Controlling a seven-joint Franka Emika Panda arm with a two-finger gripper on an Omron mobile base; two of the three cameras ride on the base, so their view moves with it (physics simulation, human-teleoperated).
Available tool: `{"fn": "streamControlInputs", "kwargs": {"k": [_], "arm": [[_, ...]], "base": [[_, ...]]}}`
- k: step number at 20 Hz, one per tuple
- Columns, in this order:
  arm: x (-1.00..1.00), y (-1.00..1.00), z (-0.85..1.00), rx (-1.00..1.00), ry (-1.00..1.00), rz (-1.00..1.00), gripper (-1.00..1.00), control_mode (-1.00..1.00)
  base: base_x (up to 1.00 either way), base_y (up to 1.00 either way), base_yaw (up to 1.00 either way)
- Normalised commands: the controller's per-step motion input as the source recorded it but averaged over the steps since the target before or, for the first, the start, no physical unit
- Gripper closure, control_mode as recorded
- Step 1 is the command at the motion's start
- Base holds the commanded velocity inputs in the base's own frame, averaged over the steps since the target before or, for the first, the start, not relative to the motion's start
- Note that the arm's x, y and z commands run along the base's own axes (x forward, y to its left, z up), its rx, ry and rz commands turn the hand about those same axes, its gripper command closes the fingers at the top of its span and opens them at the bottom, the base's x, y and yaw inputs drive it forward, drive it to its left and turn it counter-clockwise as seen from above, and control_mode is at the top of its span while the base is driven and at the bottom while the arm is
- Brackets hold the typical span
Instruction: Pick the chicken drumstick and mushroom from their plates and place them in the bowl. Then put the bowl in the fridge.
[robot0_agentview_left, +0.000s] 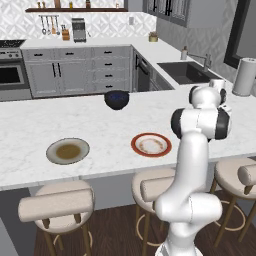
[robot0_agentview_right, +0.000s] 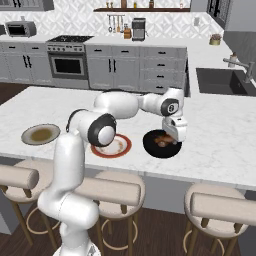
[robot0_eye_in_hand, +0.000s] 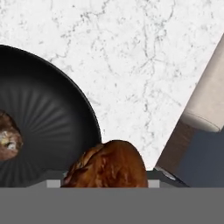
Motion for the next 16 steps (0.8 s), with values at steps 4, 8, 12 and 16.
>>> {"fn": "streamControlInputs", "kwargs": {"k": [4,8,12,16], "arm": [[0.67,0.00,-0.12,0.08,0.00,-0.08,1.00,-1.00],[0.38,0.18,-0.12,0.10,-0.01,-0.08,1.00,-1.00],[0.03,0.04,-0.44,0.02,0.00,-0.08,1.00,-1.00],[-0.30,0.08,-0.66,0.00,0.00,-0.07,-1.00,-1.00]], "base": [[0.00,0.00,0.00],[0.00,0.00,0.00],[0.00,0.00,0.00],[0.00,0.00,0.00]]}}
